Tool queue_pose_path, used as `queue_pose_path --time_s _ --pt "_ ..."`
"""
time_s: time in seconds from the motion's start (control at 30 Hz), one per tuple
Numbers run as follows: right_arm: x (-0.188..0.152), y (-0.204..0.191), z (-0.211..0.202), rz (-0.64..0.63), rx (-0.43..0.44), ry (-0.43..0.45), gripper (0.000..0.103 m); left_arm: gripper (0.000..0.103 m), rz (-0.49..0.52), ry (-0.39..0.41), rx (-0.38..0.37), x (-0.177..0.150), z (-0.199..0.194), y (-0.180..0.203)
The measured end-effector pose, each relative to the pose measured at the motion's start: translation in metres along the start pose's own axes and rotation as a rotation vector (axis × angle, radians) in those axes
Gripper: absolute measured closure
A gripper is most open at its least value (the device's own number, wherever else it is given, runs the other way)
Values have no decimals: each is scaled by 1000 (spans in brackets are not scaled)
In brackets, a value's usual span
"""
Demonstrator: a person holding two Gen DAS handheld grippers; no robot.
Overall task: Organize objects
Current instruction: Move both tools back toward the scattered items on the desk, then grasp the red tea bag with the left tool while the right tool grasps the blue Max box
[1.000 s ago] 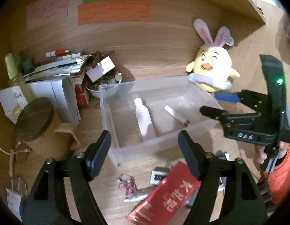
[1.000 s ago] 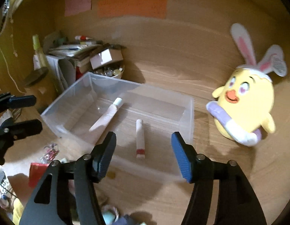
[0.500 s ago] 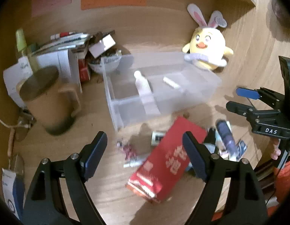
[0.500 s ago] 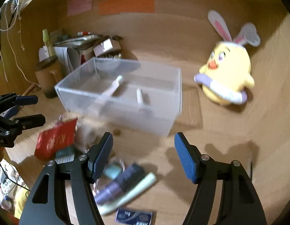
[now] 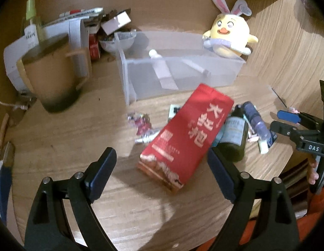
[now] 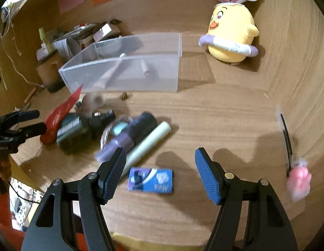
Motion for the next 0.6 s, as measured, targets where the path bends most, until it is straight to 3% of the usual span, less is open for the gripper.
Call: queue_pose_path --time_s 0.33,0.6 --pt "-23 -5 6 2 -17 -33 38 14 -5 -41 -5 -5 17 -2" --pt "-29 -7 8 -10 -67 -3 38 15 41 1 -8 4 22 12"
Point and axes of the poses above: each gripper's, at about its wrist camera, not at the fingertips, and z roughly the way its jaws point, y to its right, x to its top, the point moved 5 cm from there along z, roughly the way its jaws point, and after that the axes turned 6 degrees about -x, right-handed, at the moved point
